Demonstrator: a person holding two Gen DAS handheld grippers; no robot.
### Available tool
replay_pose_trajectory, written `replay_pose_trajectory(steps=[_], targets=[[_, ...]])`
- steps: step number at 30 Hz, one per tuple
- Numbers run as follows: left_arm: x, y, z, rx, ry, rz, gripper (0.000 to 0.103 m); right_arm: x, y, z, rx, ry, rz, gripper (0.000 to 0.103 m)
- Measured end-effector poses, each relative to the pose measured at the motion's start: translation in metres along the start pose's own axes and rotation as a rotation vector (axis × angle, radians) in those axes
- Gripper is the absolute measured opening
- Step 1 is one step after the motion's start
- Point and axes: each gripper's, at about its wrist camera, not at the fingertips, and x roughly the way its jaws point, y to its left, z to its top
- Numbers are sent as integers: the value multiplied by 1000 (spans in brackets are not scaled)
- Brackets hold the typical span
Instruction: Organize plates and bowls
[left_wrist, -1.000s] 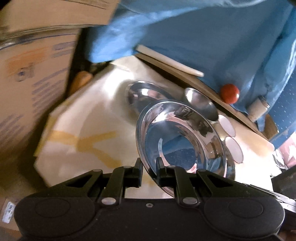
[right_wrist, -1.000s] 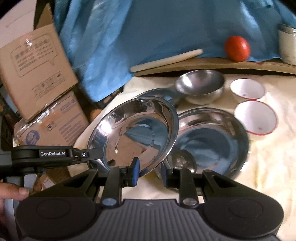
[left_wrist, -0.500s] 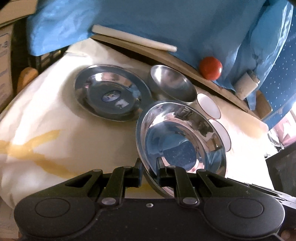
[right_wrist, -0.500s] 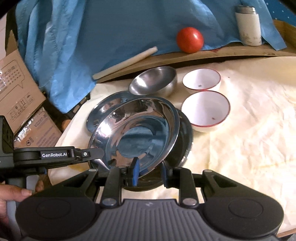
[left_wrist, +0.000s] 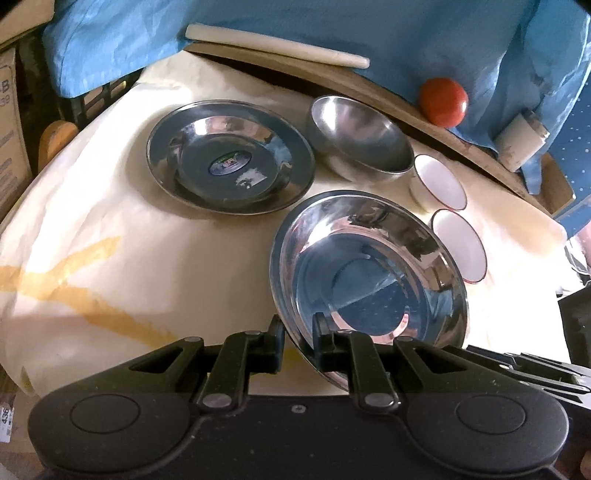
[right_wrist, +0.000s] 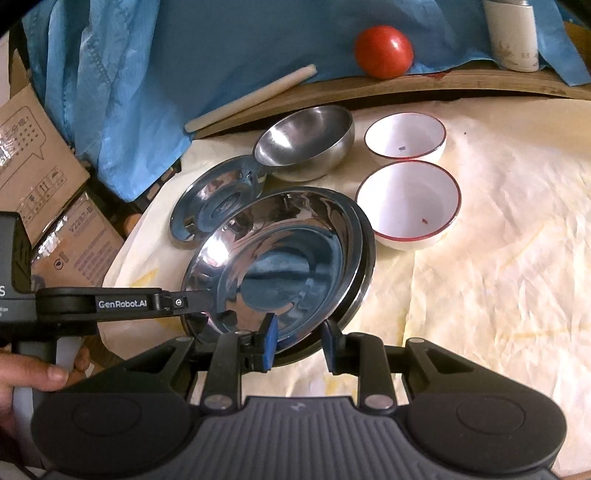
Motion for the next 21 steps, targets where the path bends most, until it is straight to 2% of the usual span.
replay_pose_trajectory(steps=[10, 14, 21], targets=[[5, -9, 1, -13, 15, 58, 18, 1, 2, 10, -89, 51, 22, 41], [2, -10, 2, -24, 9, 82, 20, 0, -3, 14, -119, 72, 39, 54], [-7, -17, 3, -71, -26, 121, 45, -13, -11, 24, -185, 50, 49, 80]])
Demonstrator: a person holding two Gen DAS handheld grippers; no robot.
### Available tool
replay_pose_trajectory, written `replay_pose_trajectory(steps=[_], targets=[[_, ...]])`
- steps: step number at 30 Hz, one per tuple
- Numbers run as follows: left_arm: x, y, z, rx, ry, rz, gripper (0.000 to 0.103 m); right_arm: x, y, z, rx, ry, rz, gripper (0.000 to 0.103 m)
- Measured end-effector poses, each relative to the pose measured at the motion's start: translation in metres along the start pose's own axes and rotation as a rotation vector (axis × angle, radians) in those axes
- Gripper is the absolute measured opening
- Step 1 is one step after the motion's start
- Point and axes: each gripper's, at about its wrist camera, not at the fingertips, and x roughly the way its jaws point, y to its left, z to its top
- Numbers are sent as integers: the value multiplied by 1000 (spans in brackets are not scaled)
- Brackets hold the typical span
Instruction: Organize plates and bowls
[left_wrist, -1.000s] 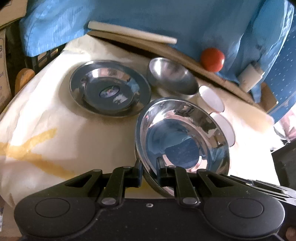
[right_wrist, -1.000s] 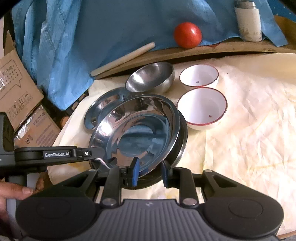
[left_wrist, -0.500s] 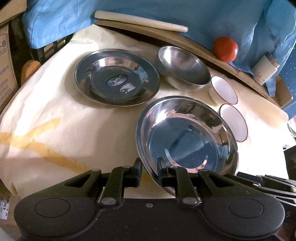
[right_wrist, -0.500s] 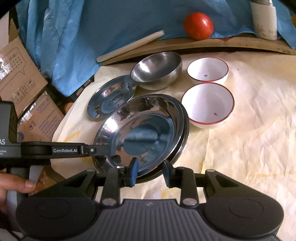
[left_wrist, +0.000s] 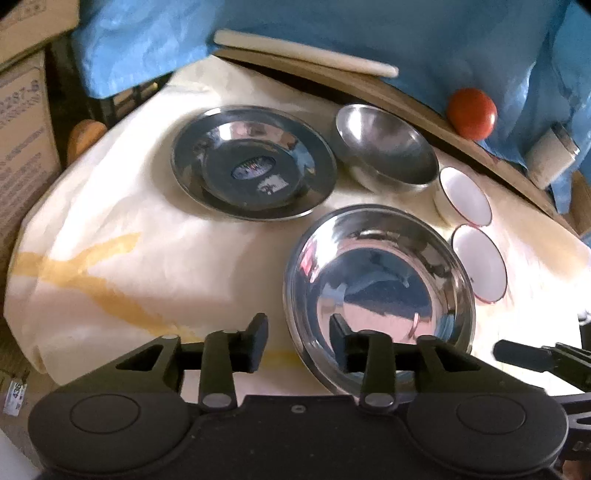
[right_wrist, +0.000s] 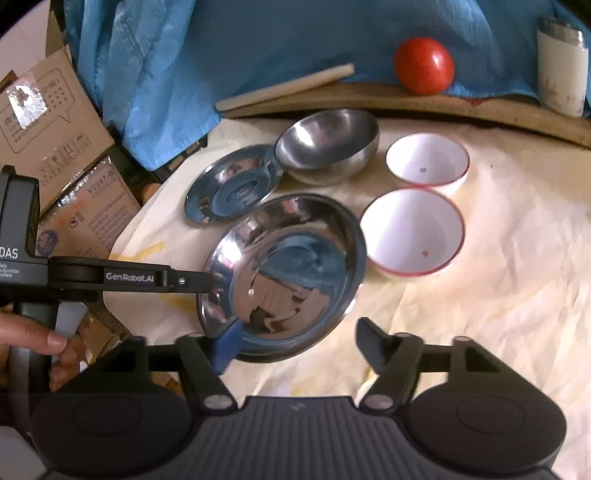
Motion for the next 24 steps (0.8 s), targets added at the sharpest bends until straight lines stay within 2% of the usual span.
replay_pose_trajectory(steps=[1, 3, 7, 8, 12, 15, 19, 24], targets=[[-2, -2, 0, -7, -13, 16, 48, -3, -2, 1, -7, -9, 1, 84], [-6, -2, 1, -23, -38, 35, 63, -7, -6, 4, -24, -28, 7, 88], [-12, 3, 3, -86, -94, 64, 77, -12, -9, 6, -53, -71, 28, 99], [-12, 6, 4, -107, -102, 72, 84, -13, -8, 8, -60, -79, 32, 101], [-15, 17, 10, -170, -125, 86, 97, -18, -8, 14, -64, -129, 44, 103], [-19, 27, 16, -201, -147, 92, 99, -15, -5, 19, -49, -145, 48, 103], [-20, 38, 30, -195, -174, 116, 101, -7, 0, 27, -21, -159, 52, 103], [-11, 58, 53, -183, -169, 82, 102, 10, 12, 42, 19, -166, 59, 103]])
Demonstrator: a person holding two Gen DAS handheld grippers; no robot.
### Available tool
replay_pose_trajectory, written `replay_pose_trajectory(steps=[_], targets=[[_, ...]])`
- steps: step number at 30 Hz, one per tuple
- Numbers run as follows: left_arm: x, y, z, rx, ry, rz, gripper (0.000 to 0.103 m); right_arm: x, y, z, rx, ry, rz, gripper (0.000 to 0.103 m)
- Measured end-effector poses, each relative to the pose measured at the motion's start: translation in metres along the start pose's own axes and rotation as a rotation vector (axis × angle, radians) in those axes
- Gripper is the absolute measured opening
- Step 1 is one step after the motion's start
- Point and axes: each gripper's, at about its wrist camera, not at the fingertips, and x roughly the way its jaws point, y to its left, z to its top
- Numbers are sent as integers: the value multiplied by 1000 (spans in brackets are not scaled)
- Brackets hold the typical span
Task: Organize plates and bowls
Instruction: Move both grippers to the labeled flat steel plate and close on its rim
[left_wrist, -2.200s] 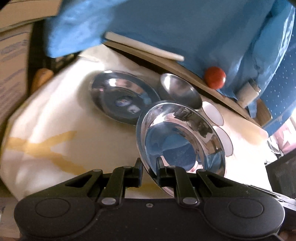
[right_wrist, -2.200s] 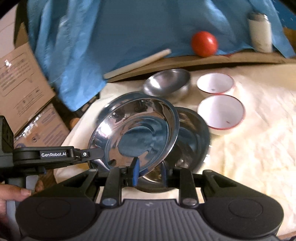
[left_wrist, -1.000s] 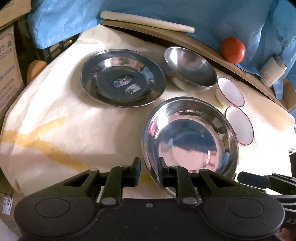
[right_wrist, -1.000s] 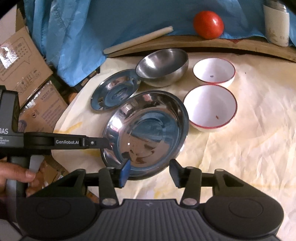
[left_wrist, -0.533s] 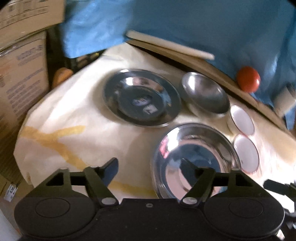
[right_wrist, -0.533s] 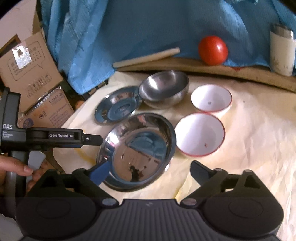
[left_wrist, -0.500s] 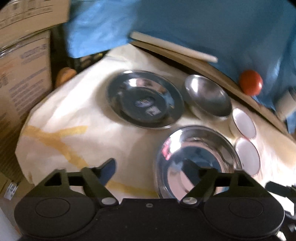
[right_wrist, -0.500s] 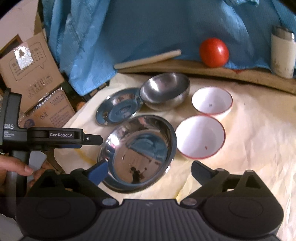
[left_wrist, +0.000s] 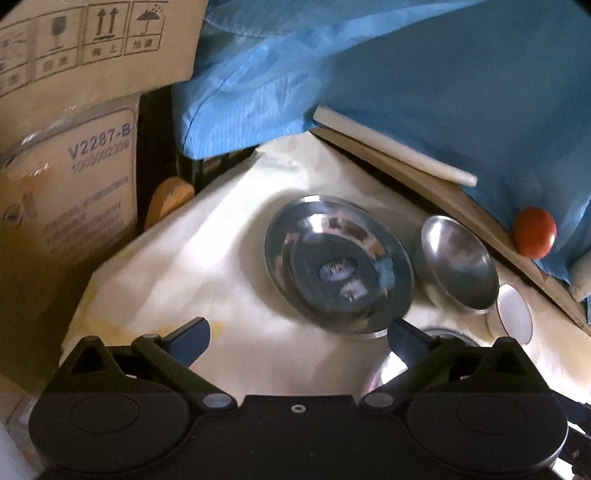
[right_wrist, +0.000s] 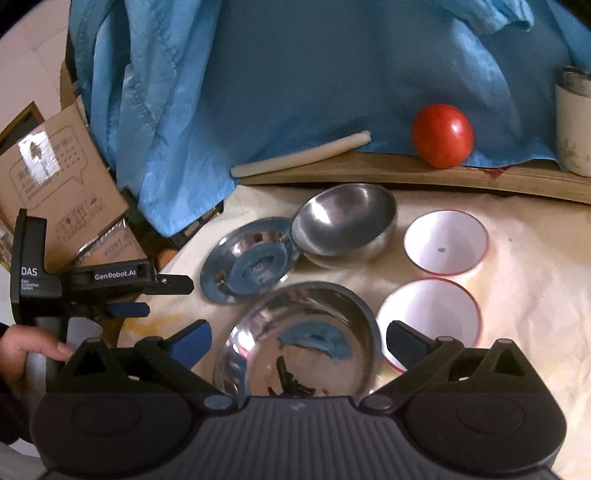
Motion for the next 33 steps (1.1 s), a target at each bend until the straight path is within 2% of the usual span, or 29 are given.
replay_pose_trajectory(steps=[10, 18, 24, 33], targets=[[43, 27, 29, 27, 96, -80, 102, 43, 24, 14, 93, 0, -32, 103], [68, 38, 45, 50, 148, -195, 102, 69, 33, 22, 139, -11, -46, 102], [80, 36, 49, 109, 157, -236, 102, 88, 32, 32, 177, -6, -41, 97], [86, 31, 51, 162, 146, -255, 99, 118, 23, 40, 231, 44, -78, 81]])
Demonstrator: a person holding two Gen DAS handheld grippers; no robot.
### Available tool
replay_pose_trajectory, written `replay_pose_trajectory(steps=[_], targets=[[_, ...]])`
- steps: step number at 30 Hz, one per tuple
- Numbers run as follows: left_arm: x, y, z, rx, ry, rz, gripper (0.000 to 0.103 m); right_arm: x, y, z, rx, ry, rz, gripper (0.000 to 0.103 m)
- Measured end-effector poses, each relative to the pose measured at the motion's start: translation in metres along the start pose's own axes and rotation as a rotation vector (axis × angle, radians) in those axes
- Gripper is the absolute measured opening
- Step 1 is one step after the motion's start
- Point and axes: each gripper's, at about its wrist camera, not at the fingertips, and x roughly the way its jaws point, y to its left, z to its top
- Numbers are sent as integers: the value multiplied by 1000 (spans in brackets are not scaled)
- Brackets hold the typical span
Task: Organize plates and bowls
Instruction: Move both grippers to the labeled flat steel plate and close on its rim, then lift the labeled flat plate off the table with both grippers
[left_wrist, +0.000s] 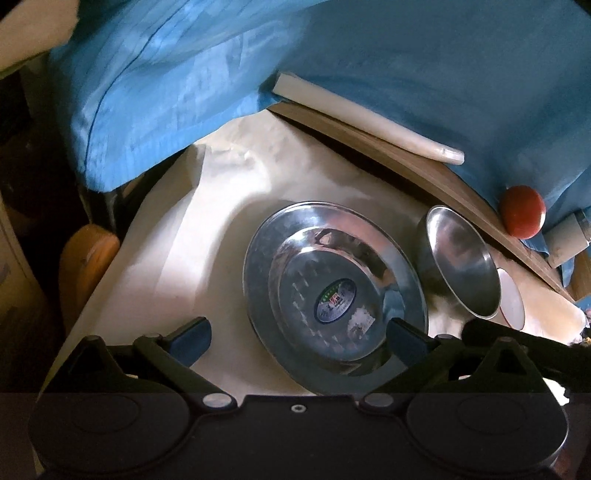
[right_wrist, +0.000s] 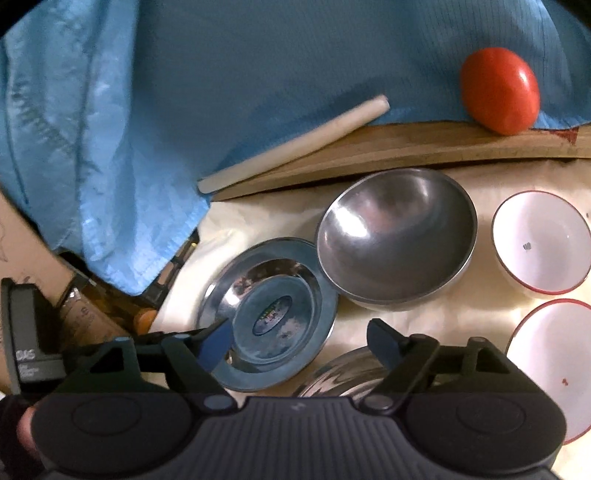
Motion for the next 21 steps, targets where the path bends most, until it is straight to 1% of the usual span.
replay_pose_trajectory(steps=[2, 3, 4, 8, 11, 12, 15, 17, 19, 20, 21], targets=[[1, 0, 0, 15, 2, 3, 95, 7, -1, 1, 0, 11, -14, 77], [2, 0, 1, 21, 4, 7, 94, 10, -2, 2, -3, 18, -19, 76], [3, 0, 1, 25, 6, 9, 94, 14, -1, 2, -8, 25, -26, 75], [4, 0, 2, 30, 7, 15, 90, 26, 1, 3, -41, 52, -71, 65], [5, 0, 2, 29, 8, 20, 89, 33, 4, 4, -67, 64, -110, 60], [6, -1, 2, 30, 9, 20, 89, 35, 3, 5, -66, 68, -114, 59], [6, -1, 2, 28, 7, 25, 89, 41, 2, 6, -66, 80, -130, 51], [6, -1, 2, 27, 7, 29, 88, 44, 1, 7, -62, 87, -128, 43], [6, -1, 2, 25, 5, 34, 86, 48, 0, 8, -60, 97, -120, 39], [5, -1, 2, 24, 3, 36, 82, 49, -1, 8, -58, 101, -115, 34], [5, -1, 2, 24, 2, 38, 78, 50, -2, 9, -57, 105, -109, 33]])
